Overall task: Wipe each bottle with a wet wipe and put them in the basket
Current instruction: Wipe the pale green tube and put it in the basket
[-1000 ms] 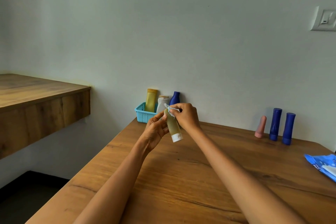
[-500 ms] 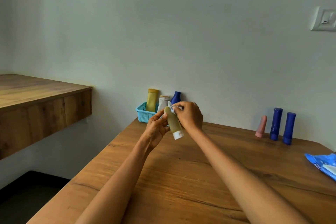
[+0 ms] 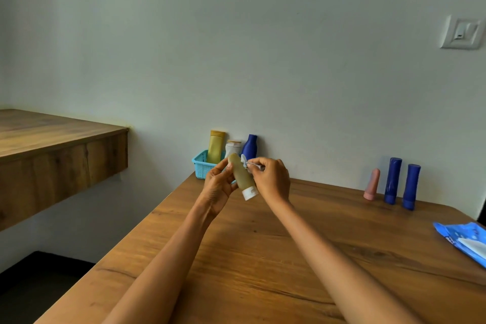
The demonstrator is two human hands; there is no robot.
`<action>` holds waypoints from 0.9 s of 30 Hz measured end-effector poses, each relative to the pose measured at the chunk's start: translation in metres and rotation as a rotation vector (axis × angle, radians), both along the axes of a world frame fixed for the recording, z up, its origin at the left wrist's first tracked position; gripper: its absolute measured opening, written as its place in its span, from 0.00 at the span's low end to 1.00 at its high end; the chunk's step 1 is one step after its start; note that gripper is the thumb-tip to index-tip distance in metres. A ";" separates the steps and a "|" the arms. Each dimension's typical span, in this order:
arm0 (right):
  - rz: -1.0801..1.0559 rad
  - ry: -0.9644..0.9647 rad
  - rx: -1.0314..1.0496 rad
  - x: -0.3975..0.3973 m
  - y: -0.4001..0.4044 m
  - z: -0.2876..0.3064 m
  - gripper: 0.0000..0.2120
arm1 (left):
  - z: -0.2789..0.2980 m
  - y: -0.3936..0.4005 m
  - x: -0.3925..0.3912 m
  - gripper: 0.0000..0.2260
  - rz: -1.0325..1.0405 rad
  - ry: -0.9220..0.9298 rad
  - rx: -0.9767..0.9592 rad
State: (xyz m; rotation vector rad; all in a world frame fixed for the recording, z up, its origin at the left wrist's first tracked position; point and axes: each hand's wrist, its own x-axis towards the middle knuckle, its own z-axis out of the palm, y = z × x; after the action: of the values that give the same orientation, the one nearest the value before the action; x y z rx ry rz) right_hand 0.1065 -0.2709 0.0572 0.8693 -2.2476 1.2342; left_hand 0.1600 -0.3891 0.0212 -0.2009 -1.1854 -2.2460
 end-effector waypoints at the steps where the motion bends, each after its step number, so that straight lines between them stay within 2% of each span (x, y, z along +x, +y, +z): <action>1: 0.020 -0.010 -0.025 0.002 0.000 -0.001 0.09 | 0.000 0.000 0.000 0.14 0.005 0.004 -0.005; 3: 0.051 0.044 -0.060 0.011 0.001 -0.012 0.09 | -0.001 -0.004 0.002 0.16 0.033 0.006 -0.002; 6: 0.062 0.239 0.012 0.025 0.005 -0.035 0.08 | -0.005 -0.008 0.002 0.16 0.092 -0.005 0.032; 8: 0.058 0.295 0.041 0.026 0.006 -0.040 0.07 | -0.005 -0.008 0.000 0.16 0.105 -0.006 0.040; 12: 0.071 0.183 -0.075 0.017 0.002 -0.028 0.06 | -0.004 -0.002 -0.002 0.15 0.075 -0.013 0.006; 16: 0.096 0.026 -0.106 0.007 -0.002 -0.015 0.09 | -0.006 0.004 -0.005 0.17 0.046 -0.039 -0.076; 20: 0.237 0.077 -0.053 0.007 -0.001 -0.028 0.14 | -0.006 -0.003 -0.006 0.16 0.116 -0.055 -0.024; 24: 0.200 0.180 0.136 0.003 -0.002 -0.039 0.25 | -0.008 0.000 -0.008 0.12 0.170 -0.097 0.046; 27: 0.220 0.168 0.149 0.001 -0.003 -0.037 0.24 | -0.009 0.002 -0.007 0.11 0.176 -0.131 0.107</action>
State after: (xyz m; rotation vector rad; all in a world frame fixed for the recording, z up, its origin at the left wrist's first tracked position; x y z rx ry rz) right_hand 0.1076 -0.2738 0.0197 1.2565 -2.1747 1.0488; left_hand 0.1528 -0.3870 0.0118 0.0911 -1.1001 -2.1863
